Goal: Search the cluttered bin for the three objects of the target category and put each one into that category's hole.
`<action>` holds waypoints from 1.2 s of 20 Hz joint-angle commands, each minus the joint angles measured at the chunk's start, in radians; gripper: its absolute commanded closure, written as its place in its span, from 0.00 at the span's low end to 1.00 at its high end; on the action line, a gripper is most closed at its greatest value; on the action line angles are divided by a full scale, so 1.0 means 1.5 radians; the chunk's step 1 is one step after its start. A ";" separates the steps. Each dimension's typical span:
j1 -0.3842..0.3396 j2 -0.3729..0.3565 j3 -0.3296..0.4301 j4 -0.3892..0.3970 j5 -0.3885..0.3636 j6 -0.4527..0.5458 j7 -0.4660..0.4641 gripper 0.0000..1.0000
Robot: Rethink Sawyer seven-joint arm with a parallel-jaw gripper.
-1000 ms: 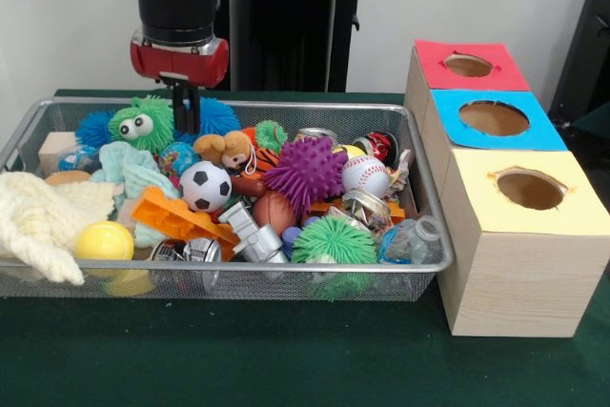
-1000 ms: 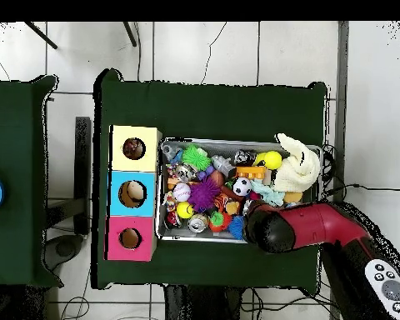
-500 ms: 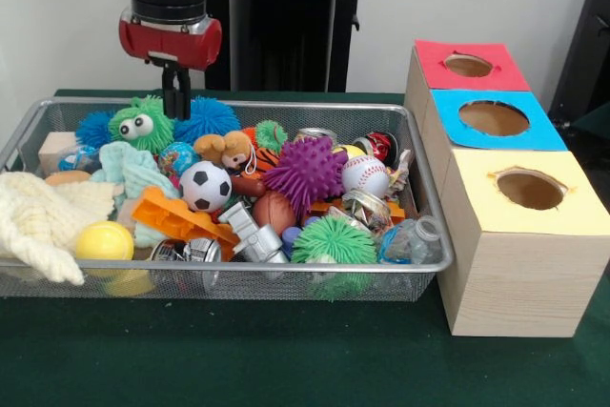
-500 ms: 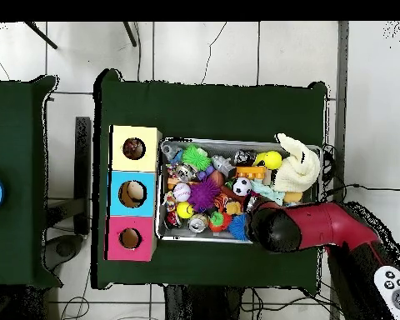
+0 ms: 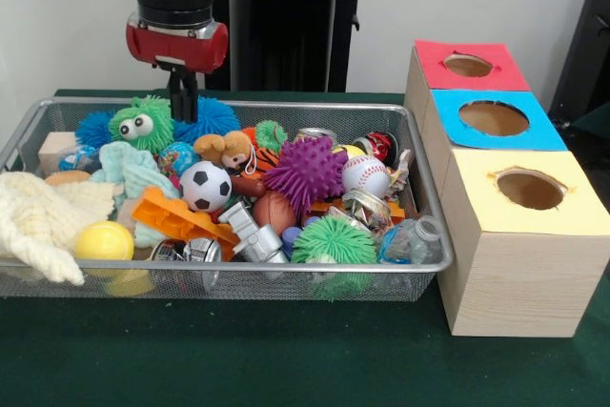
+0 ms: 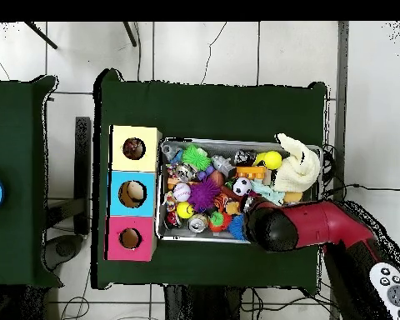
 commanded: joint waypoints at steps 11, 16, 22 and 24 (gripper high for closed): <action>0.026 -0.061 0.037 -0.008 0.096 0.096 -0.093 1.00; 0.052 -0.035 0.014 -0.045 0.091 0.083 -0.066 1.00; 0.079 -0.013 -0.006 -0.078 0.089 0.072 -0.043 1.00; 0.081 0.004 -0.001 -0.097 0.094 0.079 -0.054 1.00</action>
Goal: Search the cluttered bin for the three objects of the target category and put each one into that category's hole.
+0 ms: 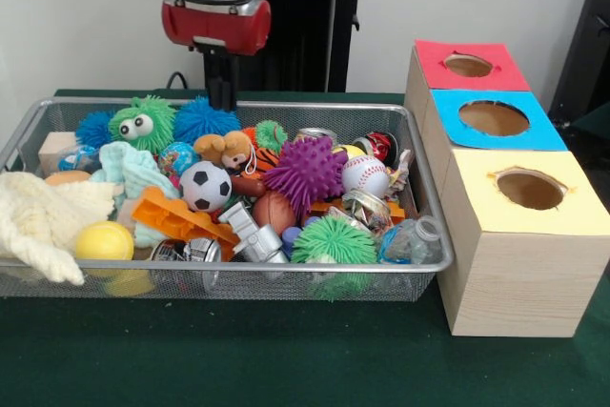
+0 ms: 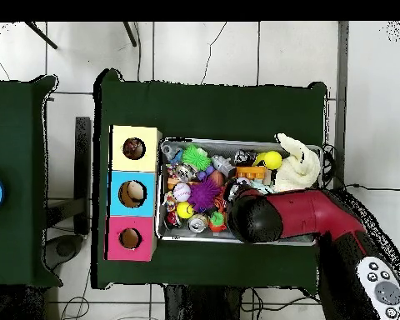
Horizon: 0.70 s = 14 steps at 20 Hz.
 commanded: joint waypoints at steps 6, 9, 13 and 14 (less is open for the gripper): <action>0.041 0.035 -0.015 -0.104 0.012 0.056 -0.034 1.00; 0.040 0.036 -0.015 -0.109 0.020 0.068 -0.043 1.00; 0.009 0.019 0.008 -0.089 0.058 0.091 -0.079 1.00; 0.005 0.021 0.007 -0.086 0.061 0.091 -0.083 1.00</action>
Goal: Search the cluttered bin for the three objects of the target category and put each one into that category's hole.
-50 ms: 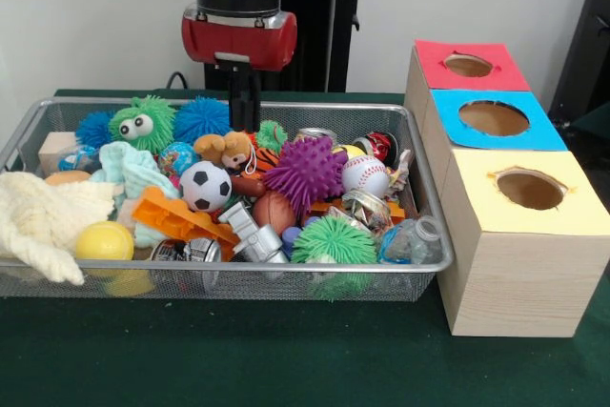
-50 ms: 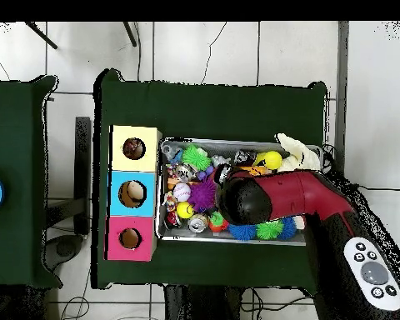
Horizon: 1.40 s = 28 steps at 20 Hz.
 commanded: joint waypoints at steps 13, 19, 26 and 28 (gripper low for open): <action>-0.056 0.054 0.010 -0.084 0.013 0.113 -0.153 1.00; -0.063 0.051 0.012 -0.084 -0.007 0.106 -0.168 1.00; -0.066 0.044 0.014 -0.077 -0.026 0.090 -0.173 1.00; -0.069 0.047 0.015 -0.075 -0.031 0.085 -0.175 1.00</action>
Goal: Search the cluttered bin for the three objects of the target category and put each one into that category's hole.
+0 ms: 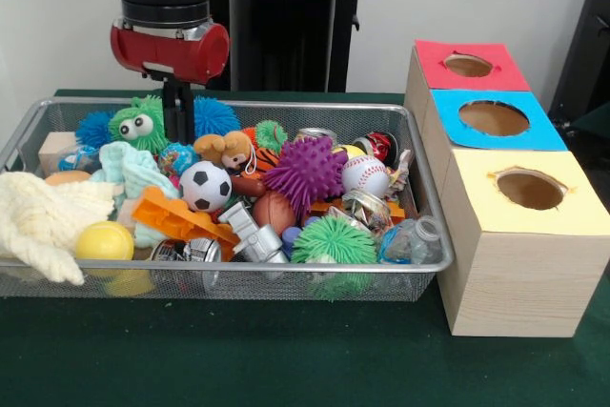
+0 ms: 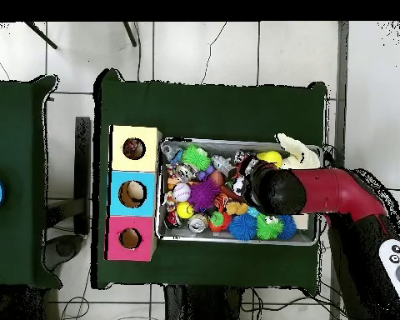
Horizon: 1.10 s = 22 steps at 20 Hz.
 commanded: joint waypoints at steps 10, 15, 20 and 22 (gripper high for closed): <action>-0.028 0.079 0.043 -0.066 -0.087 0.048 -0.234 0.00; -0.040 0.106 0.067 -0.081 -0.092 0.059 -0.281 0.00; -0.044 0.102 0.076 -0.081 -0.108 0.061 -0.312 0.00; -0.045 0.098 0.077 -0.074 -0.108 0.063 -0.318 0.00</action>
